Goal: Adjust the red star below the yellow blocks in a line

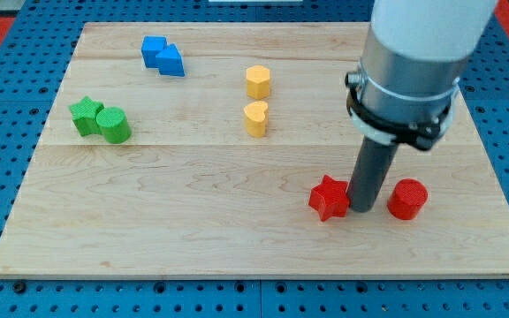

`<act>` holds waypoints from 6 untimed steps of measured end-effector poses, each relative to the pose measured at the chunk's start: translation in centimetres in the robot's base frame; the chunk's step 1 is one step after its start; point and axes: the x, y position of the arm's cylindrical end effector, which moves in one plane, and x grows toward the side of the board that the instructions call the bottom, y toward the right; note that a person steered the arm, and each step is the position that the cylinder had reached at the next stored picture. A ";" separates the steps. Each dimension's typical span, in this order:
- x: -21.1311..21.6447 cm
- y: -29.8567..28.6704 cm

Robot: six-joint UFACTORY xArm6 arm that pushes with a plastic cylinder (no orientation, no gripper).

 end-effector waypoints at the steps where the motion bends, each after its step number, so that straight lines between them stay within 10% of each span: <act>1: 0.0 -4.9; 6: -4.2 -20.9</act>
